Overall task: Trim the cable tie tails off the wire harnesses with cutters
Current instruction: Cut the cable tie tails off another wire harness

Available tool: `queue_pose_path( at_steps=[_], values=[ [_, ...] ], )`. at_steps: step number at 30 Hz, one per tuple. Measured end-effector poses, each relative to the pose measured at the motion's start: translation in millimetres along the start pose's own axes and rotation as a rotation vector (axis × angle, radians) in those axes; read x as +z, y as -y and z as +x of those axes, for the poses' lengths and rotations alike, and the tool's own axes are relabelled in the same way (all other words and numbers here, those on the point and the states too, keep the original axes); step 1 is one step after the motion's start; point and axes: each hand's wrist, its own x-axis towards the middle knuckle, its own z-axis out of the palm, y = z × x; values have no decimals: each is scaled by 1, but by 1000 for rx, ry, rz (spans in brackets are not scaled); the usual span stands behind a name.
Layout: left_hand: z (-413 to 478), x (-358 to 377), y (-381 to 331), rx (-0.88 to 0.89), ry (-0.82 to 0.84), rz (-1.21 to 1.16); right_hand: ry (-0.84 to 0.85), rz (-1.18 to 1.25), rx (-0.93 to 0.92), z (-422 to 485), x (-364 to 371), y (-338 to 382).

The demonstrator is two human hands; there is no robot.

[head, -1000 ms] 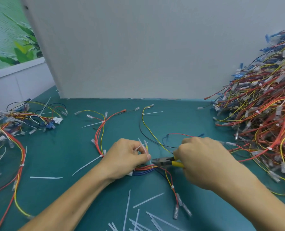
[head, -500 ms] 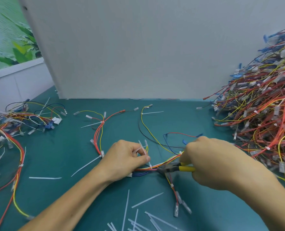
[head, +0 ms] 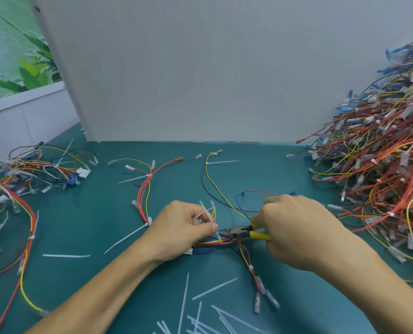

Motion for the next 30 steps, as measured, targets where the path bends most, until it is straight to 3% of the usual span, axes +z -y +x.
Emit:
queue_pose_path(
  at_steps=[20,30],
  values=[
    [1,0,4,21,19,-15,113,95,-9,3,1,-4],
    [0,0,0,18,22,14,90,66,-50,4,6,-6]
  ],
)
